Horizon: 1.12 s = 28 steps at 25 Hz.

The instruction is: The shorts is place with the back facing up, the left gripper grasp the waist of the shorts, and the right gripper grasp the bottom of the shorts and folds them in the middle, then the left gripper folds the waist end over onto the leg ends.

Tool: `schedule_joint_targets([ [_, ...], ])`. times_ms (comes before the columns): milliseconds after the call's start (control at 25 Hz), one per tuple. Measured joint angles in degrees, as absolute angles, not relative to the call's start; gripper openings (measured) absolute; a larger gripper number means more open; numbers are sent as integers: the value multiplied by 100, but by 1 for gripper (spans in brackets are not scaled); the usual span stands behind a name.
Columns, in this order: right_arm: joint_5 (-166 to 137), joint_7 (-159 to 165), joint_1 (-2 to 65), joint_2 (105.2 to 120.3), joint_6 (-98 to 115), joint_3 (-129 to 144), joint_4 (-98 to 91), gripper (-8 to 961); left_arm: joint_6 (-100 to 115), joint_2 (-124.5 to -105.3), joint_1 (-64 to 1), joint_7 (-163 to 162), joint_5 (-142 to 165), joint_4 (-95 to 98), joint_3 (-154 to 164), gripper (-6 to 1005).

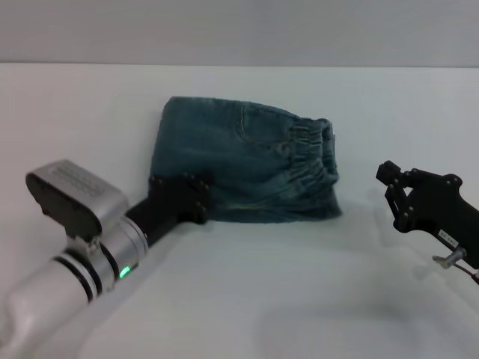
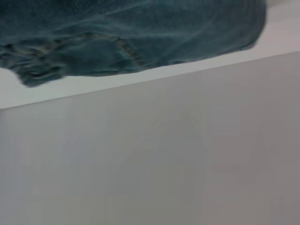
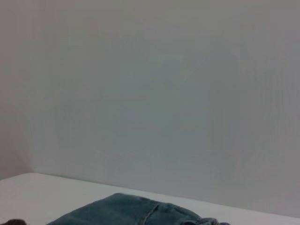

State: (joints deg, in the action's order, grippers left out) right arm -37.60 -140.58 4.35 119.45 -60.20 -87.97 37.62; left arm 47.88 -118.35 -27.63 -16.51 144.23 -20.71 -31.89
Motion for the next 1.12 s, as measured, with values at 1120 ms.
schedule_joint_targets([
  [1120,-2137,-15099,315,11978,-5450,-9825,3044,328,6463,-11834,-1850,-522,14379,-1778,-5474,240],
])
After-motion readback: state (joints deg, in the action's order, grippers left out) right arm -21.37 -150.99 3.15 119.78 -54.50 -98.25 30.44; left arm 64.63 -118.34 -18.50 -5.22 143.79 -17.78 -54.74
